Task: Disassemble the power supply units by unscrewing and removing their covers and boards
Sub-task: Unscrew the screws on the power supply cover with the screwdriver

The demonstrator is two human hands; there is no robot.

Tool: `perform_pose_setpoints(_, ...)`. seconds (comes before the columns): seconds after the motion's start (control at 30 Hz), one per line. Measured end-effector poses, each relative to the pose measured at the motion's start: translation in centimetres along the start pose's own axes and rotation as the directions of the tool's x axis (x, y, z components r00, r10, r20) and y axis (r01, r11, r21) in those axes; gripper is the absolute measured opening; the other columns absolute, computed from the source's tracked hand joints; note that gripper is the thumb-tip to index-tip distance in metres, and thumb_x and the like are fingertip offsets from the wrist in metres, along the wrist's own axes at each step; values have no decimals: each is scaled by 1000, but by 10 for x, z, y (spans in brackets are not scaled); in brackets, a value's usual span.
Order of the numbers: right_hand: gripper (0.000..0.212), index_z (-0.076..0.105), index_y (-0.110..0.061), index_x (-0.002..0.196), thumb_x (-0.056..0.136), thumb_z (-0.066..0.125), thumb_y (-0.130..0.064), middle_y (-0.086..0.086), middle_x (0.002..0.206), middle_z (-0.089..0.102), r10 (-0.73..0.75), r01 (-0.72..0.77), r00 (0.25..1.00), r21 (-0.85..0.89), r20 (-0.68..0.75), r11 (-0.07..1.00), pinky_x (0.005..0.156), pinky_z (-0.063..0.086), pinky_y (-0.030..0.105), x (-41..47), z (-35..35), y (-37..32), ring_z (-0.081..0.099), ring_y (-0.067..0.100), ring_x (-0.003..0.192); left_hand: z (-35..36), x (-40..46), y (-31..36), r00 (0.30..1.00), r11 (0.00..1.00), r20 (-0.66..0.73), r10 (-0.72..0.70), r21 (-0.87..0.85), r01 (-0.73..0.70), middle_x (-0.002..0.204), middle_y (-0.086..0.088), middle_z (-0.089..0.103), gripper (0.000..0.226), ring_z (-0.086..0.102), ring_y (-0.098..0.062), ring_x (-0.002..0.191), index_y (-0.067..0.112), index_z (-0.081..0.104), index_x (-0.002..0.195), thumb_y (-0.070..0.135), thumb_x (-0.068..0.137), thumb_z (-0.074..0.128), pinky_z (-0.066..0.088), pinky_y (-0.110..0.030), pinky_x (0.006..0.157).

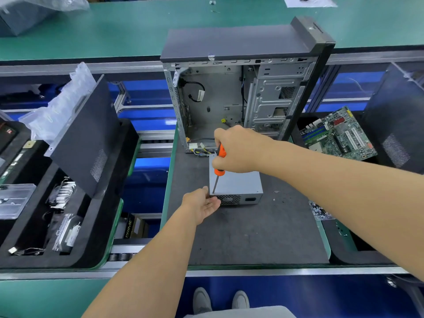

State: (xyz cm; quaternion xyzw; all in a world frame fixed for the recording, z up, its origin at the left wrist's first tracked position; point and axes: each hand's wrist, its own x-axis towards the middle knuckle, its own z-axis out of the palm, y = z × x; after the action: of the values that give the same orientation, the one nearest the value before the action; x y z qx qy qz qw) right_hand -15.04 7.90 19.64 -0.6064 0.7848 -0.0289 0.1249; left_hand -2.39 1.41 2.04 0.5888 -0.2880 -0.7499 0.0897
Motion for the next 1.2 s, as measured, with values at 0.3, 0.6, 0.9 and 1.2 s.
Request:
perform_pose_setpoints(0.3,36,49,-12,101,85,59,-43,9,89,57,27,-27,1000,46,0,999,61,47,36,-5,2,5,57,29,75,2,1,-2,1000,999,-16,21,-27,-22,94,-21,69,13,70,-29,79,7,60,96,19,102,59,59,-33,52)
perform_pose_setpoints(0.6,53,40,-22,101,87,47,-72,0,86,44,-2,5,997,-48,77,999,63,43,37,-5,-2,4,48,26,85,3,0,-5,999,999,-5,47,-11,-47,97,-23,67,13,70,-30,81,0,64,105,10,96,66,58,-31,51)
perform_pose_setpoints(0.9,48,37,-17,101,92,49,-63,1,79,40,-122,127,992,-166,38,978,61,41,38,-5,-1,-4,46,27,74,9,4,-3,990,985,-72,123,127,-113,86,-19,67,10,70,-27,71,-1,62,103,8,98,62,57,-29,51)
perform_pose_setpoints(1.2,53,36,-16,99,93,40,-68,-1,72,35,-82,79,997,-264,1,961,55,29,33,-5,-4,-7,38,25,69,10,2,1,989,976,-75,130,184,-114,82,-18,64,11,66,-26,68,-3,60,108,4,100,58,59,-30,53)
